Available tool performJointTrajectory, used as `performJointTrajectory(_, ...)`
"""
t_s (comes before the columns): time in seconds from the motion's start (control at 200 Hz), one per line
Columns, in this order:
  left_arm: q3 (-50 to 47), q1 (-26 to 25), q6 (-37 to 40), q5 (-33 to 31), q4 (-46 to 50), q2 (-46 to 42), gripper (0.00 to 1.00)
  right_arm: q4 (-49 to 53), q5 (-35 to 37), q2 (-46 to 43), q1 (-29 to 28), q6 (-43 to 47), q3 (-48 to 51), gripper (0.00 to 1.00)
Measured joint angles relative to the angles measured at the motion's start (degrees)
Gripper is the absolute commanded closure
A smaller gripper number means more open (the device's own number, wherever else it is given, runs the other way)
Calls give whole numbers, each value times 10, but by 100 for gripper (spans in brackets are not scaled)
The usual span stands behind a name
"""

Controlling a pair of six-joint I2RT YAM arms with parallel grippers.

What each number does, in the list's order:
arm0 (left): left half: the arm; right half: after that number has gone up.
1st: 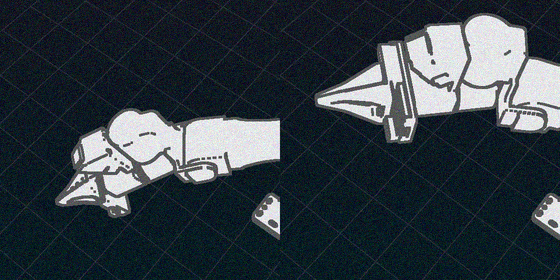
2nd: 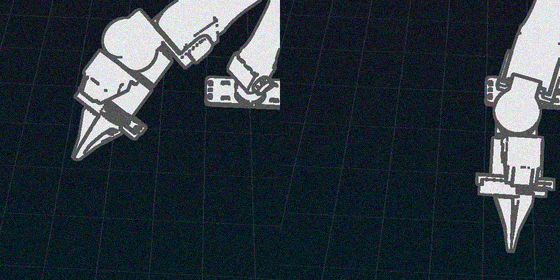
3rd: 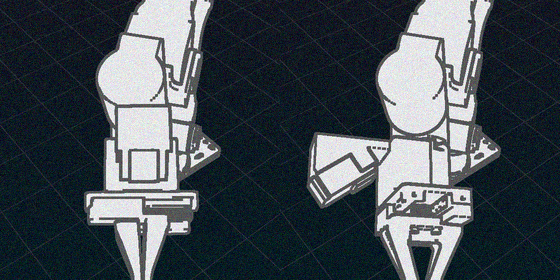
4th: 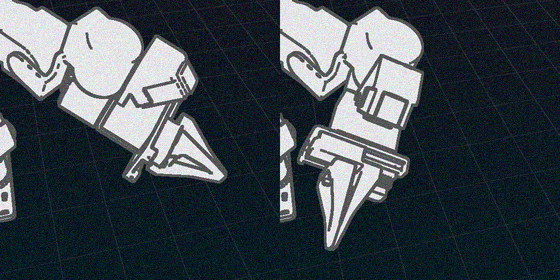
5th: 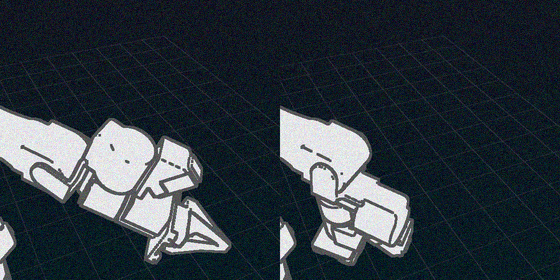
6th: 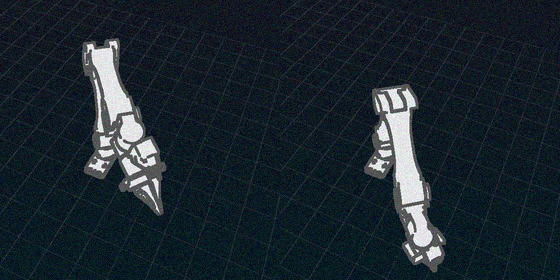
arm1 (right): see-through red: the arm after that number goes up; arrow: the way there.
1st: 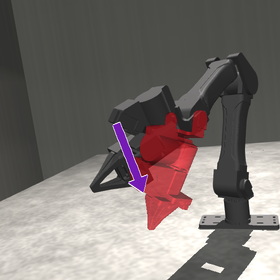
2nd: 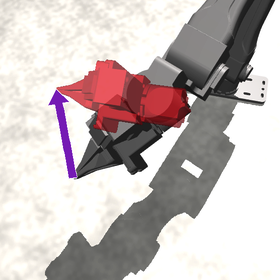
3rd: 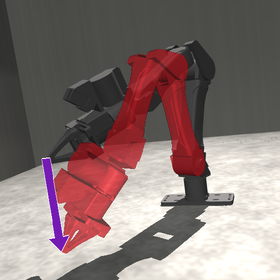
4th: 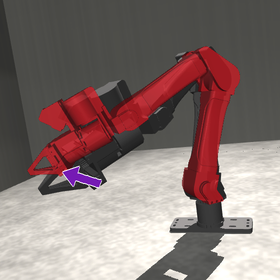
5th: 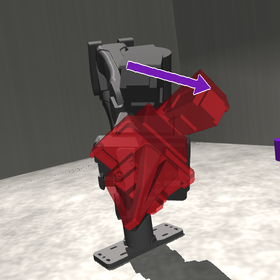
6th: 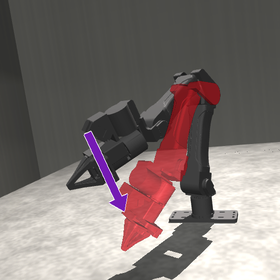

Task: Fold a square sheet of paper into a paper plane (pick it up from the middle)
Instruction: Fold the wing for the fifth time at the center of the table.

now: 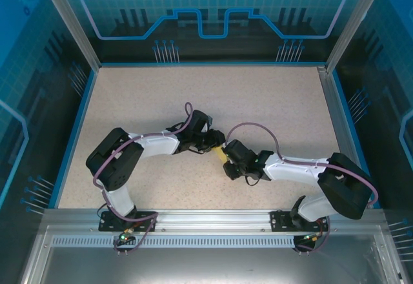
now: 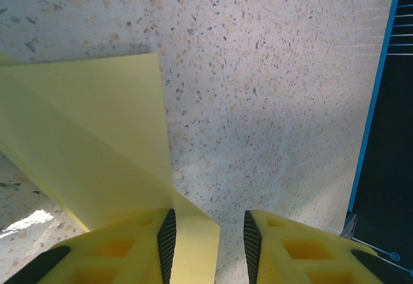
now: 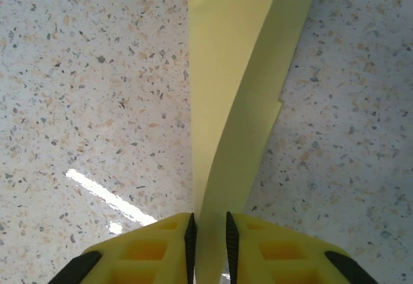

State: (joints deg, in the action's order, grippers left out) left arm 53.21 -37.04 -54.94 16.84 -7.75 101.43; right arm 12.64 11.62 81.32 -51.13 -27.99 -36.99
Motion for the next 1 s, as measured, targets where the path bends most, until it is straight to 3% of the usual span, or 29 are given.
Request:
performJointTrajectory(0.255,0,0,0,0,2,0,64,3,-1,0,0,0,0,93)
performJointTrajectory(0.485,0,0,9,0,5,0,64,-3,-20,0,1,-8,0,79)
performJointTrajectory(1.0,0,0,11,0,6,0,64,27,-17,-15,0,-2,0,79)
